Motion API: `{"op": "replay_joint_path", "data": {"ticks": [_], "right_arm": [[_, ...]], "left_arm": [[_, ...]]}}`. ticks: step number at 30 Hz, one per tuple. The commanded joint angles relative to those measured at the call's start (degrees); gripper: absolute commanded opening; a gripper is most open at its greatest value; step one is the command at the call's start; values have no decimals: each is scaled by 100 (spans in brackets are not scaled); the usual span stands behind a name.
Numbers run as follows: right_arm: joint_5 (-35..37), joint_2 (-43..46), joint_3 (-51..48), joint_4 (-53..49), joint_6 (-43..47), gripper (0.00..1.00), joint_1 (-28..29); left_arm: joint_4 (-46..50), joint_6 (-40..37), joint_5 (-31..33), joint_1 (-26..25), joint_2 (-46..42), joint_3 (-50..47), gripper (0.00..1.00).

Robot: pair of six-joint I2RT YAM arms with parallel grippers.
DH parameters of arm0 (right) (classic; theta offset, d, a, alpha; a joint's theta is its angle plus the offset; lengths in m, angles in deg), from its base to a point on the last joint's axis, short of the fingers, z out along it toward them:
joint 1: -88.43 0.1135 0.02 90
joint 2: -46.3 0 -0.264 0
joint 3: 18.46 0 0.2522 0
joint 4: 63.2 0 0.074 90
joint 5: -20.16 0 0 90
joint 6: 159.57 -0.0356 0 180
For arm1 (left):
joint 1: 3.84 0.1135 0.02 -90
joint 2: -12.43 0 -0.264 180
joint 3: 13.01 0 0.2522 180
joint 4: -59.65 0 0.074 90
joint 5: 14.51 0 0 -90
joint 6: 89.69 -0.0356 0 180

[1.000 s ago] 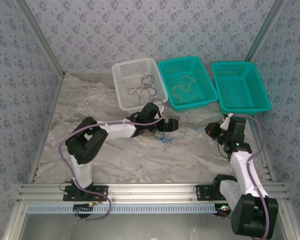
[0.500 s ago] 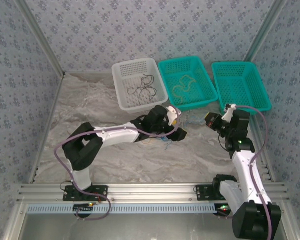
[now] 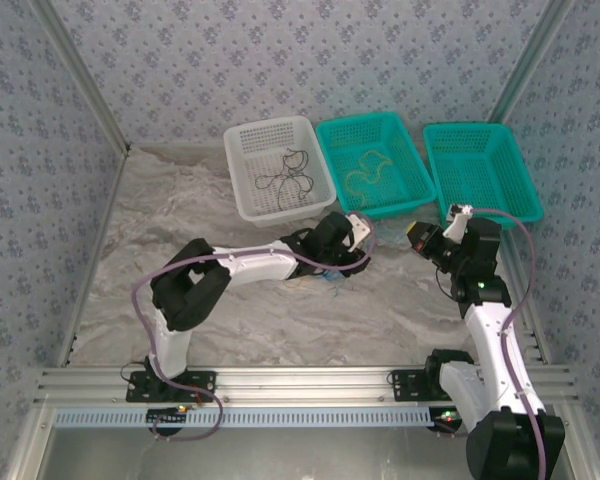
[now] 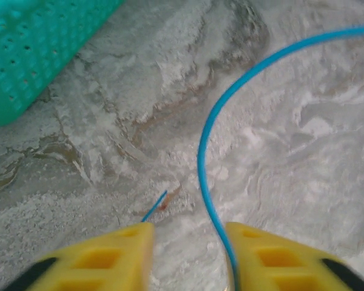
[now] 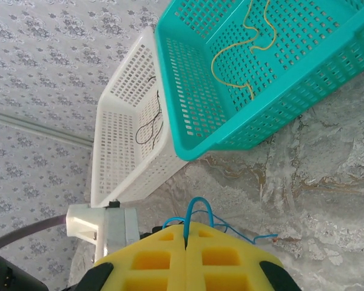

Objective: Untangle the cables

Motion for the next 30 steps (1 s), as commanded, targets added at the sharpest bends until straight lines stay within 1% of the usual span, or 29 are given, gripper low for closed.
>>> {"op": "replay_joint_path", "data": {"ticks": [1,3,5,6,11,16,18,19,20,22,24,26,28,30], "right_arm": [[-138,59,-4,204,-100,0,72],[-122,38,-70,286,-88,0,122],[-66,18,-118,318,-62,0,191],[-41,-12,-123,330,-45,0,218],[76,-188,-117,444,54,0,438],[360,-358,-132,650,100,1,729],[469,-410,-145,788,96,2,870],[521,-439,-151,872,103,5,953],[571,-464,-162,948,116,10,1036],[738,-496,-230,1205,149,36,1244],[859,-523,-312,1446,226,58,1450],[959,-573,-364,1632,357,69,1682],[1123,-598,-462,1840,779,85,2025],[1615,-571,-637,2077,1066,89,2420]], "left_arm": [[-525,166,100,-15,-413,-153,20],[-684,250,161,-7,-583,-261,12],[-656,326,222,6,-689,-273,3],[-633,377,222,19,-737,-273,0],[-756,757,95,127,-981,-358,0],[-799,1316,-142,371,-1106,-343,0],[-816,1566,-270,493,-1137,-335,0],[-837,1682,-320,548,-1145,-343,0],[-853,1750,-359,577,-1165,-352,0],[-812,1842,-385,626,-1210,-336,0],[-715,1889,-384,644,-1246,-285,0],[-560,1978,-342,656,-1273,-213,0],[-332,2193,-204,660,-1310,-124,0],[-84,2423,-30,666,-1342,-30,0]]}}
